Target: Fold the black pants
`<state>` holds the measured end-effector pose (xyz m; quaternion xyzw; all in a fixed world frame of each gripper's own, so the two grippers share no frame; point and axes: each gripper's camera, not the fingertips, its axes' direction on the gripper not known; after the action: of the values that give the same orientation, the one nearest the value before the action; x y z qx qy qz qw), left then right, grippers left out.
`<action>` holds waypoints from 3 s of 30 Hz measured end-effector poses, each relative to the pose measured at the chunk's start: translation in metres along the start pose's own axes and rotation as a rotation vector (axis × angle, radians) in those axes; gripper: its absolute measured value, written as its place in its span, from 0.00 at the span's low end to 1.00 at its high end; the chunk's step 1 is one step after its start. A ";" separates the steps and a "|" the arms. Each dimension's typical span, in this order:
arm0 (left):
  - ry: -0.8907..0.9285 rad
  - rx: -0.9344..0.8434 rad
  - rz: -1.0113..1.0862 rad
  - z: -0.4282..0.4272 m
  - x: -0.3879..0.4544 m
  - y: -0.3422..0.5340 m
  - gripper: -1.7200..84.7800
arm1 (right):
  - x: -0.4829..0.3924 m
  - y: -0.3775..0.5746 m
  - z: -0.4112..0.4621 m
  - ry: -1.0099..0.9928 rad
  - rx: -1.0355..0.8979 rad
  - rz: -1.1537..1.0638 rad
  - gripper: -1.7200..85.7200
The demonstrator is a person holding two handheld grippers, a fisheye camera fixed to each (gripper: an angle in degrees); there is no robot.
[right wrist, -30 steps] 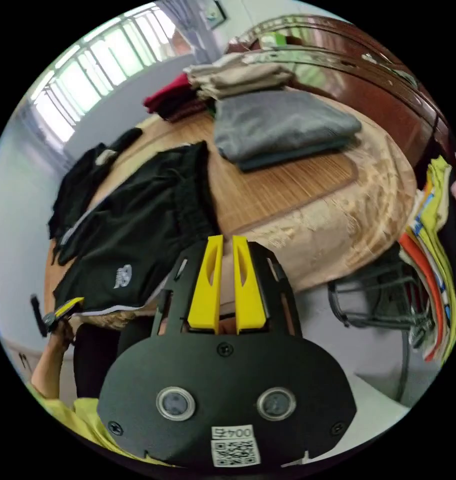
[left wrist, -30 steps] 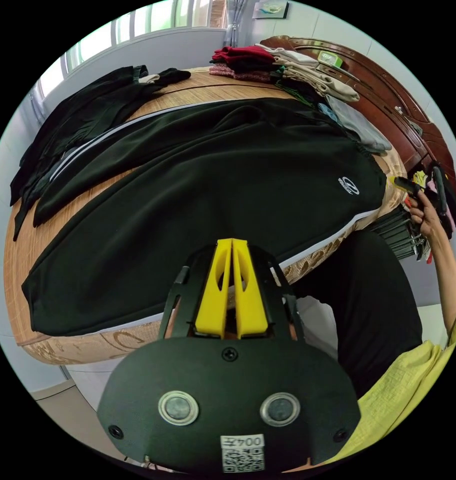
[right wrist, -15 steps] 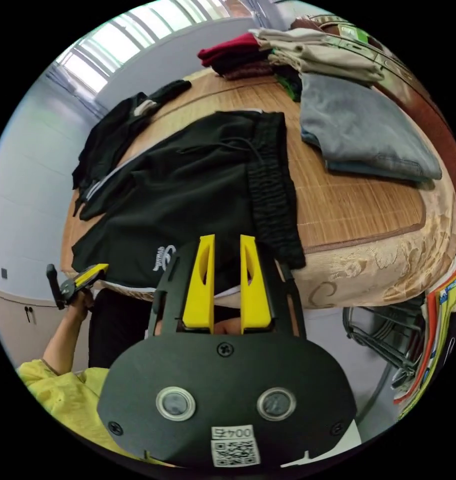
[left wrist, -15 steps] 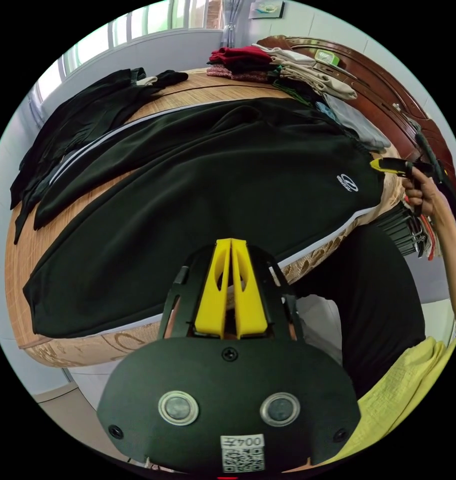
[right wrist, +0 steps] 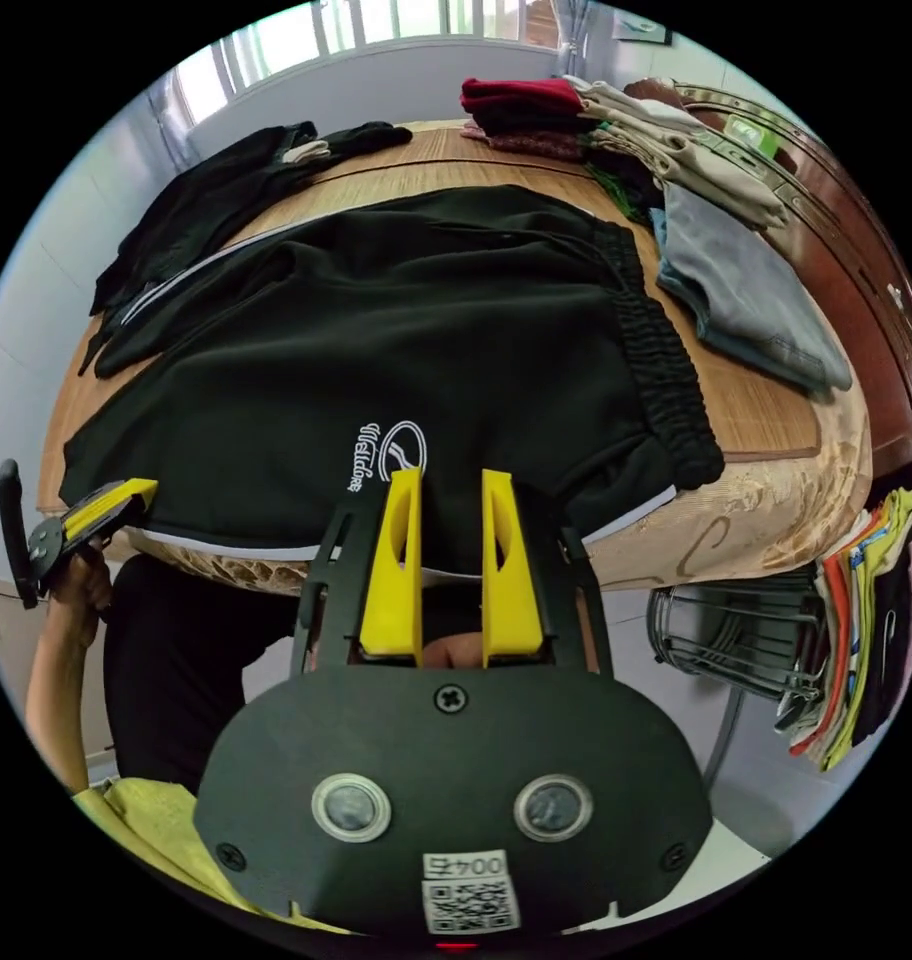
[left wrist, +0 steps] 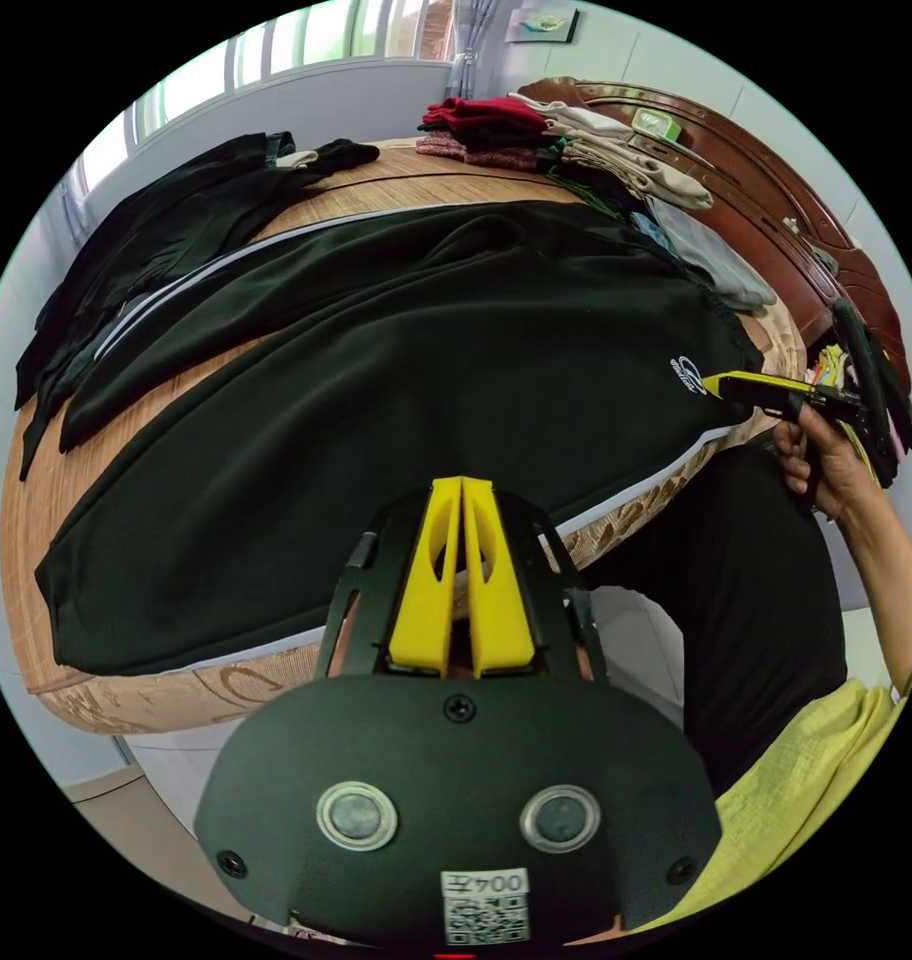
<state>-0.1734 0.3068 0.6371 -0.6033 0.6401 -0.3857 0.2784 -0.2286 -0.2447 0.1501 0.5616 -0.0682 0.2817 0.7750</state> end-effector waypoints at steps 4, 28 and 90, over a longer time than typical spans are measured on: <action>0.014 0.003 -0.011 -0.003 -0.008 -0.002 0.02 | 0.019 0.006 0.007 -0.094 0.033 0.087 0.10; -0.006 0.007 -0.209 -0.077 -0.153 -0.014 0.07 | 0.043 -0.010 0.045 -0.179 0.025 0.111 0.07; -0.570 -0.378 0.110 0.020 -0.357 -0.386 0.13 | 0.005 -0.224 0.125 -0.038 -0.749 -0.551 0.09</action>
<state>0.1001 0.6660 0.9075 -0.6922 0.6282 -0.0606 0.3500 -0.0831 -0.4035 0.0107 0.2451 -0.0278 0.0109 0.9690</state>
